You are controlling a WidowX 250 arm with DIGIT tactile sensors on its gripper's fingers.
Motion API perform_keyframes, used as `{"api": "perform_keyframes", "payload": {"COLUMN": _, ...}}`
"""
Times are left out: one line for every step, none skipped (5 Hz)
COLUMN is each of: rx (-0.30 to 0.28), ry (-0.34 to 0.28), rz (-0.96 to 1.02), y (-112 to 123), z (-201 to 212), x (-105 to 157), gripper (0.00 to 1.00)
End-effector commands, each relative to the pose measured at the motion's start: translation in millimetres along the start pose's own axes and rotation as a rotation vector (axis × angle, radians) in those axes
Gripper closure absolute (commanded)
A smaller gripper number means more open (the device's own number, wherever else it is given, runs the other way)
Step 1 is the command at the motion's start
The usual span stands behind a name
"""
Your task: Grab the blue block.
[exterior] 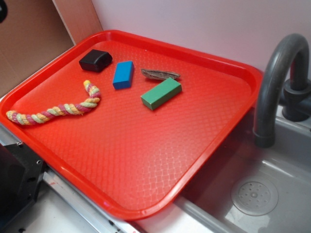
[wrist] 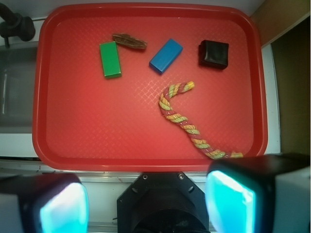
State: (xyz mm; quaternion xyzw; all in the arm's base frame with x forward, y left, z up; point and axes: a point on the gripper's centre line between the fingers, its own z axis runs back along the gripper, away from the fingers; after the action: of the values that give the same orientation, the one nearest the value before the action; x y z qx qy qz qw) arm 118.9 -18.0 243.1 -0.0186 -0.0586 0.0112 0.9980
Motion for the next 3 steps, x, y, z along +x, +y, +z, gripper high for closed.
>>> {"api": "perform_keyframes", "payload": {"rx": 0.0, "ry": 0.0, "rz": 0.0, "y": 0, "z": 0, "x": 0, "gripper": 0.0}}
{"api": "perform_keyframes", "payload": {"rx": -0.051, "ry": -0.08, "rz": 0.252, "y": 16, "z": -2, "x": 19, "gripper": 0.0}}
{"api": "perform_keyframes", "payload": {"rx": -0.029, "ry": -0.114, "rz": 0.493, "y": 29, "z": -7, "x": 39, "gripper": 0.0}}
